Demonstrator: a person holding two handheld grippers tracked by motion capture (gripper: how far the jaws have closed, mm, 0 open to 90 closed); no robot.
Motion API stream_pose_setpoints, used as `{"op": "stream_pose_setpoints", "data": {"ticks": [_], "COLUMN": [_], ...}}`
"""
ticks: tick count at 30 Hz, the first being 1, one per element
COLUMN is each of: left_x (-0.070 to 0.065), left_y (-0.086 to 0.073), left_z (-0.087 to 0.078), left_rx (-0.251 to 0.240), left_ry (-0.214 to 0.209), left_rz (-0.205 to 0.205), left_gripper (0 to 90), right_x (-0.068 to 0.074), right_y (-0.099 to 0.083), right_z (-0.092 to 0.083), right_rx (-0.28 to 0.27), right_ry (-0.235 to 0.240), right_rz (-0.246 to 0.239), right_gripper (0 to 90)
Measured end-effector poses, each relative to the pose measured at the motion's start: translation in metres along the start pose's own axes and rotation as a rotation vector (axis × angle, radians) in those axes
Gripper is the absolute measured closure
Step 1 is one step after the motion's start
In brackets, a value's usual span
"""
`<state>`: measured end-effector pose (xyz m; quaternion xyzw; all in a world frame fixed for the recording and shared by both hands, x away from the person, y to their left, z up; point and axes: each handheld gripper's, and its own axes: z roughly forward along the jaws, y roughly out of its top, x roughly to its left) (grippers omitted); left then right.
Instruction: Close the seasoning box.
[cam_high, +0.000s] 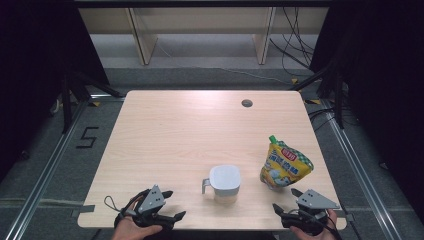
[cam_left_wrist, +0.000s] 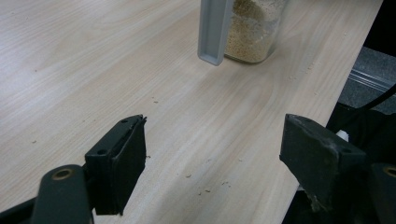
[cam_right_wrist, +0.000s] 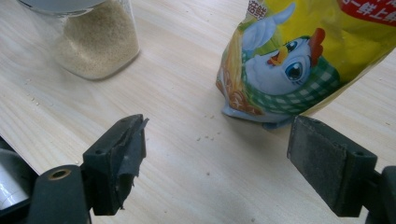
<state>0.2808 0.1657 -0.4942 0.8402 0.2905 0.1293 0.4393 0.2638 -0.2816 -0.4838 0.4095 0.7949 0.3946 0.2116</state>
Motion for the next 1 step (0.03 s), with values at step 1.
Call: {"op": "stream_pose_setpoints", "data": {"ticks": [1], "left_x": [0.0], "left_y": [0.0], "left_z": [0.0], "left_rx": [0.0], "left_ry": [0.0], "left_rz": [0.0], "left_gripper": [21.9], "right_x": [0.0], "right_y": [0.0], "right_z": [0.0], "right_rx": [0.0], "right_ry": [0.0], "right_rz": [0.0], "right_gripper": [20.3]}}
